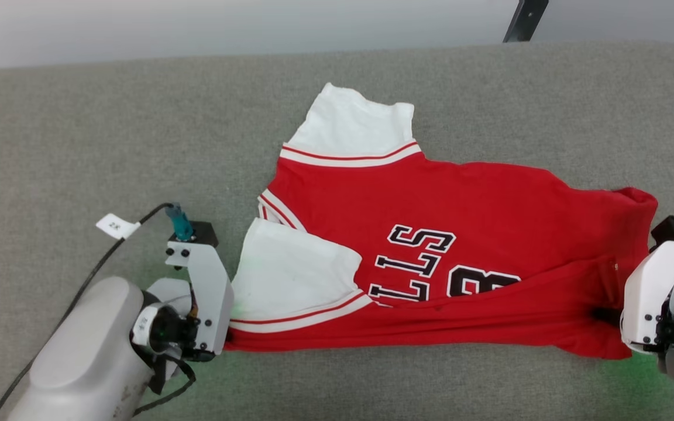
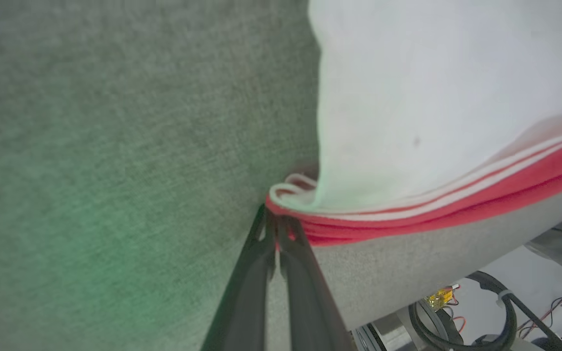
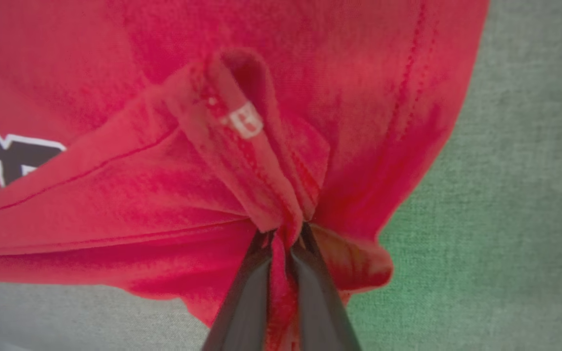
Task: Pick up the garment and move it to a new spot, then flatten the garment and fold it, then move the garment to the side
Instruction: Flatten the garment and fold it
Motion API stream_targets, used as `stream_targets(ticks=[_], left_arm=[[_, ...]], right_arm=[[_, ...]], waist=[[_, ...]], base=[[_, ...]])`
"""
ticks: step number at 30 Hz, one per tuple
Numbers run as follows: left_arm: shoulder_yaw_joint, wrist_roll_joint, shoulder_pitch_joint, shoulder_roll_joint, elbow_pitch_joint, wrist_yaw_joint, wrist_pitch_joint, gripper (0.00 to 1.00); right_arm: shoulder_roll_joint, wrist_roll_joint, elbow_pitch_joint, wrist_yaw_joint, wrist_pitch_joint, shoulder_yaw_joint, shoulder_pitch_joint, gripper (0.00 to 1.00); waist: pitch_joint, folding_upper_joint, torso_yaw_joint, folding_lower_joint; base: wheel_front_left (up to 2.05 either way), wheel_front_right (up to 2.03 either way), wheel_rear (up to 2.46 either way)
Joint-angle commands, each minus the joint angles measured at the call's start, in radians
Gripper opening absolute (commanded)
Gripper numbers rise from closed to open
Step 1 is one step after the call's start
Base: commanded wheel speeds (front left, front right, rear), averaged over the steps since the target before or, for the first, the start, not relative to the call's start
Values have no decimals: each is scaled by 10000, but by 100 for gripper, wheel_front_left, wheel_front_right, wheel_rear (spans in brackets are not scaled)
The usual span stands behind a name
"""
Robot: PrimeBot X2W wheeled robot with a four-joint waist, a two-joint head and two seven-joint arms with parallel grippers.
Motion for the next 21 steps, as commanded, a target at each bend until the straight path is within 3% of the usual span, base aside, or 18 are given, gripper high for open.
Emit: stream_targets(ticks=[1,2,4,11,12,14,16,17,19,20,21], left_arm=[[11,115,29,-80,240,3,-445,73],[36,136,21,-20,241,-25,-494,84],[116,135,27,110,221,-45,-553,96],[441,-60,8,219,-145,-267,-1184,100],[485,-42,-10,260,-171,-291,-1298,100],[501,29,-52,278,-242,-370,-1542,96],[523,92,-74,257,-240,-392,-1779,98],[513,91,-62,239,-215,-407,-1829,97],[470,90,-57,240,-246,-519,-1897,94],[465,158,-72,269,-287,-570,-2017,85],[491,257,-108,299,-277,-540,-2201,81]], right_arm=[[146,85,302,-12,68,250,543,0],[93,117,320,-12,15,259,569,0],[-13,152,352,-14,-76,313,616,2],[-240,254,411,-14,-621,380,722,13],[-249,248,441,-14,-686,397,725,12],[-262,171,495,-14,-841,433,668,25],[-246,119,584,-14,-952,457,599,30],[-218,110,613,-14,-988,491,558,38],[-198,106,655,-14,-1043,508,524,40],[-184,108,694,-12,-1083,519,507,44],[-178,100,721,-12,-1142,531,490,56]], waist=[[-276,0,71,0],[-365,0,93,0],[-532,0,142,0],[-917,0,326,0],[-936,0,344,0],[-963,0,387,0],[-971,0,428,0],[-978,0,443,0],[-983,0,455,0],[-985,0,469,0],[-987,0,485,0]], base=[[0,0,0],[0,0,0],[0,0,0],[0,0,0],[0,0,0],[0,0,0],[0,0,0],[0,0,0],[0,0,0],[0,0,0],[0,0,0]])
